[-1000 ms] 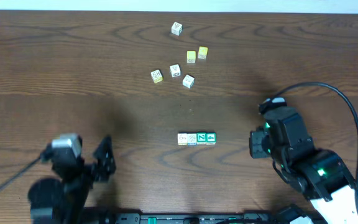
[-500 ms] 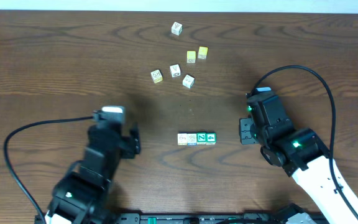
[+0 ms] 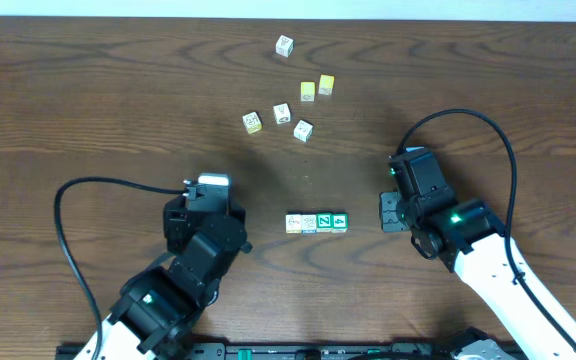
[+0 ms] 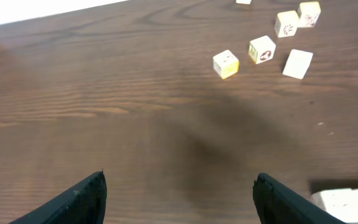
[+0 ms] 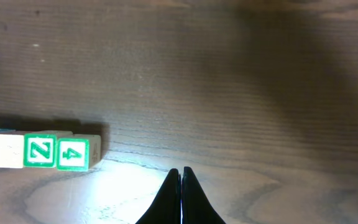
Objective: Lift 4 blocks
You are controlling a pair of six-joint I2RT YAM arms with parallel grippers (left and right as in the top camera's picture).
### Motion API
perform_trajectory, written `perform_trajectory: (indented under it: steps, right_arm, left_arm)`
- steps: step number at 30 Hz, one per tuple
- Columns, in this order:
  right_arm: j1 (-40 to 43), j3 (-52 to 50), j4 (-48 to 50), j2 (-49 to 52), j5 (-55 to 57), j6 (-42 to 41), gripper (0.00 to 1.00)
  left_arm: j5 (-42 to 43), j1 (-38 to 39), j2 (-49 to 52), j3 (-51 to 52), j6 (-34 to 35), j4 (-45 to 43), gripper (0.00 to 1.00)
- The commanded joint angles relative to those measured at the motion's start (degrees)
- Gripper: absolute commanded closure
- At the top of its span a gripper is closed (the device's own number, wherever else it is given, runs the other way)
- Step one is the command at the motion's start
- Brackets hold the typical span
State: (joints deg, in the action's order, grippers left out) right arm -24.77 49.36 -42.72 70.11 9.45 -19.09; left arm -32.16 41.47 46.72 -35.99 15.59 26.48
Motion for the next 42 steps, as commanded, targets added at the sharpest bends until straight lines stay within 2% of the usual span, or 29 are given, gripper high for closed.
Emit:
perform_trajectory:
  steps: [1, 4, 6, 10, 13, 16, 18, 23, 25, 27, 31, 39, 40, 41, 42]
  right_arm:
    - [0.37, 0.00, 0.55, -0.22, -0.57, -0.98, 0.99]
    - [0.37, 0.00, 0.66, -0.22, -0.52, -0.98, 0.99]
    - [0.37, 0.00, 0.70, -0.22, -0.52, -0.98, 0.99]
    - [0.37, 0.00, 1.25, -0.07, -0.55, -0.98, 0.99]
    - [0.37, 0.00, 1.38, 0.17, -0.55, -0.96, 0.99]
    - [0.37, 0.00, 1.38, 0.31, -0.57, -0.98, 0.99]
    - [0.37, 0.00, 1.42, 0.31, -0.57, -0.98, 0.99]
    - [0.37, -0.13, 1.42, 0.52, -0.55, -0.98, 0.99]
    - [0.37, -0.35, 1.73, 0.96, -0.85, -1.01, 0.99]
    - [0.37, -0.44, 2.05, 1.64, -1.99, -0.98, 0.99]
    - [0.37, -0.44, 3.41, 3.50, -6.03, -0.04, 0.99]
    - [0.37, -0.44, 4.68, 4.42, -6.32, -0.11, 0.99]
    - [0.37, -0.44, 4.63, 4.42, -6.32, -0.11, 0.99]
    - [0.37, -0.44, 4.61, 4.42, -6.34, -0.11, 0.99]
    - [0.37, -0.44, 4.61, 4.42, -6.34, -0.11, 0.99]
  left_arm:
    - [0.72, 0.17, 2.05, 0.00, 7.04, -0.98, 0.24]
    - [3.93, -0.48, 3.93, -0.02, 11.37, -1.38, 0.24]
    - [7.50, -1.49, 4.52, 0.00, 11.10, -1.44, 0.24]
    - [22.23, -5.22, 4.31, -0.02, 1.11, -3.45, 0.24]
    - [32.65, -9.90, 4.22, -0.13, -3.06, -3.74, 0.24]
    - [46.90, -16.35, 4.24, -0.13, -8.44, -3.96, 0.24]
    - [52.54, -20.41, 4.24, -0.13, -10.49, -3.87, 0.24]
    - [54.75, -27.91, 5.25, -0.11, -11.52, -2.10, 0.24]
    - [59.56, -29.03, 6.34, -0.11, -13.53, -1.22, 0.24]
    - [61.79, -29.03, 7.63, -0.11, -13.66, -0.76, 0.24]
    - [61.07, -29.05, 10.10, -0.11, -13.66, -0.90, 0.24]
    - [61.33, -29.03, 13.51, -0.11, -13.44, -0.85, 0.25]
    - [61.18, -29.05, 13.51, -0.11, -13.68, -1.22, 0.50]
    - [60.63, -29.03, 13.51, -0.11, -13.68, -1.88, 0.67]
    - [59.93, -29.03, 13.51, -0.11, -13.66, -2.38, 0.73]
